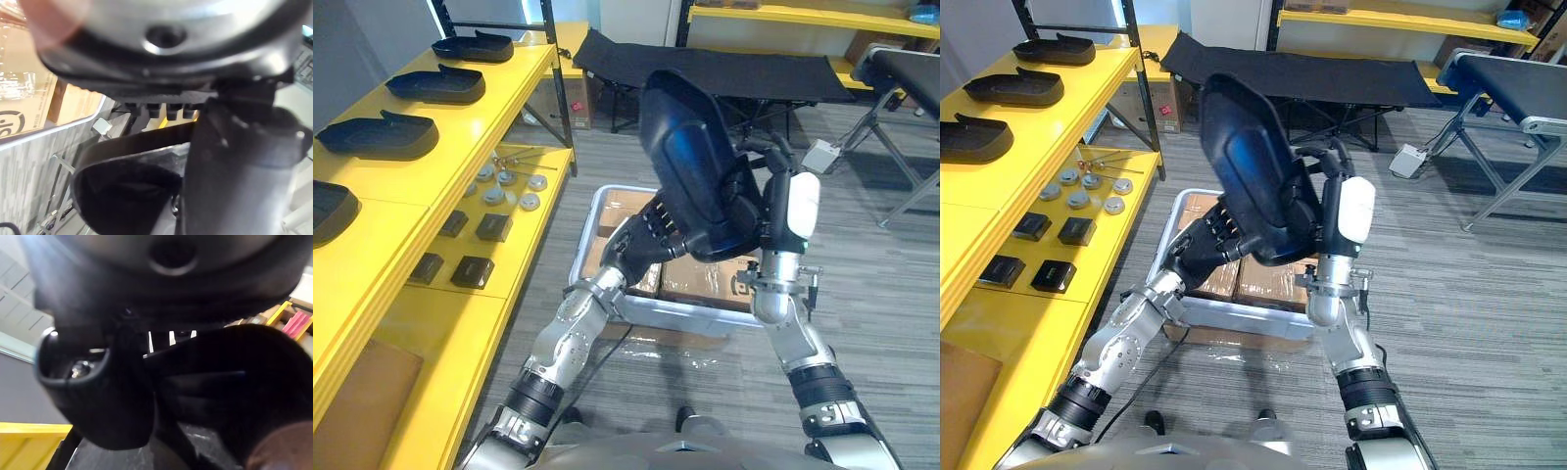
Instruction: Walk over and take three plastic housings, then place them on the shelf
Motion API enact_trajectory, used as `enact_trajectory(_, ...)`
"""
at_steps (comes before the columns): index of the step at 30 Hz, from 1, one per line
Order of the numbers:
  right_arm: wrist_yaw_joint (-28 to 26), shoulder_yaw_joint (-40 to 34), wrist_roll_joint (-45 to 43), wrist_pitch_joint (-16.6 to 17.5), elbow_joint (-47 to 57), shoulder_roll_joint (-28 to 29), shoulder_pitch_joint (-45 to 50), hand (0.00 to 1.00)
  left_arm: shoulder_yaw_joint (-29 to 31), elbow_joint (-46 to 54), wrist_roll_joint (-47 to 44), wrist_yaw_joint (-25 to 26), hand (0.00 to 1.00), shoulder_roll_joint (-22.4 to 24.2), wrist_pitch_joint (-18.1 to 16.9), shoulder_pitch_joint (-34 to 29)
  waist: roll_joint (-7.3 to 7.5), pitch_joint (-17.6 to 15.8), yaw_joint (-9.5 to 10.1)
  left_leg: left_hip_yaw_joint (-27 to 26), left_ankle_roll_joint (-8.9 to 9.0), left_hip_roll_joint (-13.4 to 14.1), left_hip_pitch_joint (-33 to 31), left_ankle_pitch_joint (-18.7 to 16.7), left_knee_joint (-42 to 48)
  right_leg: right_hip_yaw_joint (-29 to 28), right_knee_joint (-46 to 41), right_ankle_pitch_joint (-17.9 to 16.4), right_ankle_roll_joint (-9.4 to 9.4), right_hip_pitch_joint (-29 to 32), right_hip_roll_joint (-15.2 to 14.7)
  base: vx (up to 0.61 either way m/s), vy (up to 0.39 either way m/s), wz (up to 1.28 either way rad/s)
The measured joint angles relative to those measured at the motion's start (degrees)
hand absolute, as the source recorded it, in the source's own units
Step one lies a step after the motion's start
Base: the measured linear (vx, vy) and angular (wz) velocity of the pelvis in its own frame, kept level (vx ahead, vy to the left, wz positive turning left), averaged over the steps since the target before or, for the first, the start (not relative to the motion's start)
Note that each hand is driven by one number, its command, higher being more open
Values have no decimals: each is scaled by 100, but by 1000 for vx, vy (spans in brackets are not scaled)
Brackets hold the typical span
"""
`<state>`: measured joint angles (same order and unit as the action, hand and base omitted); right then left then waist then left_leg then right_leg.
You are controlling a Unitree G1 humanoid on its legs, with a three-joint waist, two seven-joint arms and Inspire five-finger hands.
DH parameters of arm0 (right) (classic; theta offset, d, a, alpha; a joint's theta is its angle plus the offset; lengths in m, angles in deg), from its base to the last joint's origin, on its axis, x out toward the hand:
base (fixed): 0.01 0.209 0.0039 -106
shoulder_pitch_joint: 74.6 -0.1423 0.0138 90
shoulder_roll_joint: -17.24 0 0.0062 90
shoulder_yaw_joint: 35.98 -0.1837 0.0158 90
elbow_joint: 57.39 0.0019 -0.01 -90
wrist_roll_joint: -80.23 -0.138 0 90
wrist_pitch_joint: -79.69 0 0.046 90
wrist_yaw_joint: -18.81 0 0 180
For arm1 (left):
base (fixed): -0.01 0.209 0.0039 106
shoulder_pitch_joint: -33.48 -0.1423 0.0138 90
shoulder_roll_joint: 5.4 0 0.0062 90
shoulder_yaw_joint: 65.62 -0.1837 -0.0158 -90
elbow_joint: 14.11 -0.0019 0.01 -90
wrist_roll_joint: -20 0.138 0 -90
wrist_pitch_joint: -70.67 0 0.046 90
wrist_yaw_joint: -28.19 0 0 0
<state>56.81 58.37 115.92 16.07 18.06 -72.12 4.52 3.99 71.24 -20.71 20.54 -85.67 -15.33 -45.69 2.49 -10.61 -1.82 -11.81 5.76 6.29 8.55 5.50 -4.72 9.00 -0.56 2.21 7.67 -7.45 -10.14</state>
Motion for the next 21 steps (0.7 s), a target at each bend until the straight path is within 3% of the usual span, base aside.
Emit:
enact_trajectory(9, -170, 212, 4, 268, 262, 49, 216, 0, 63, -54, -153, 244, 100, 120, -138, 35, 1, 18, -11, 42, 1, -7, -1, 1, -6, 43, 133, 44, 17, -81, 5, 1, 2, 1)
enact_trajectory(10, -185, 237, 3, 281, 263, 58, 257, 0, 71, -53, -187, 243, 0, 136, -162, 36, 1, 20, -9, 45, 1, -8, -2, 1, -6, 46, 142, 48, 18, -88, 5, 0, 0, 0)
enact_trajectory(21, -252, 416, -136, 320, 430, 250, 577, 0, 371, -40, -695, 432, 0, 317, -187, 29, -46, 179, -34, 35, -5, -48, -7, 8, -7, 59, 144, 48, 23, -44, -24, 0, 0, 0)
